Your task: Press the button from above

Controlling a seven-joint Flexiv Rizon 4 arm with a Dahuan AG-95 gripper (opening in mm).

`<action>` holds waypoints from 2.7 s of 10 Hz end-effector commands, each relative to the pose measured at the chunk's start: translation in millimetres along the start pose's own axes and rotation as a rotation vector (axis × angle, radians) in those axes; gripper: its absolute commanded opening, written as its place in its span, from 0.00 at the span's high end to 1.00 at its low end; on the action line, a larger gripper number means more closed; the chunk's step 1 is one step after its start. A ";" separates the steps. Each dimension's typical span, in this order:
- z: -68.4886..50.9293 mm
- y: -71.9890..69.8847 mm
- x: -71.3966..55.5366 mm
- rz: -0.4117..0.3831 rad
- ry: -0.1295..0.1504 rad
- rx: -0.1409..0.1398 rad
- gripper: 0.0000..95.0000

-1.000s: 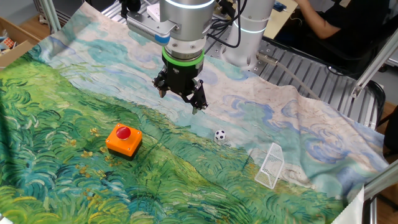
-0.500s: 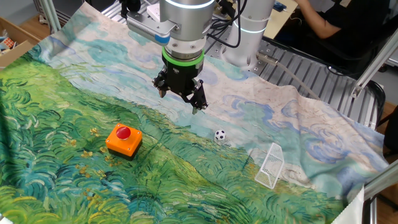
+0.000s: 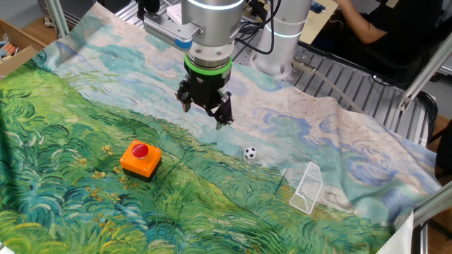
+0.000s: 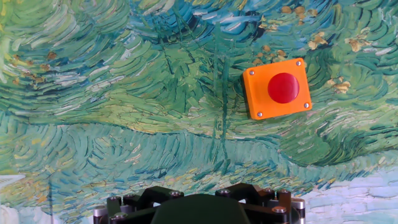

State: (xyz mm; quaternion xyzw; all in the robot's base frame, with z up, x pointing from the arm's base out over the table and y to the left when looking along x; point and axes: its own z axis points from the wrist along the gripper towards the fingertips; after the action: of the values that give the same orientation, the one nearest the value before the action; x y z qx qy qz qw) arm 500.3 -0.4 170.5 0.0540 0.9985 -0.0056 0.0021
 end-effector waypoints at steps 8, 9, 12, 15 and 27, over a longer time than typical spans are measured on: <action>-1.7 -0.5 1.0 0.163 -0.007 0.015 1.00; -1.9 -0.5 1.0 0.162 -0.007 0.015 1.00; -5.9 -1.5 -5.8 0.159 -0.001 0.015 1.00; -14.9 -7.4 -27.5 0.147 0.009 0.010 1.00; -24.9 -59.9 -75.1 0.020 0.040 0.004 1.00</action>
State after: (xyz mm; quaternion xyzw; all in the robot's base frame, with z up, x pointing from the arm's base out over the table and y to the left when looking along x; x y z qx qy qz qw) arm 568.8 -69.5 197.3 0.0624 0.9979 -0.0073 -0.0177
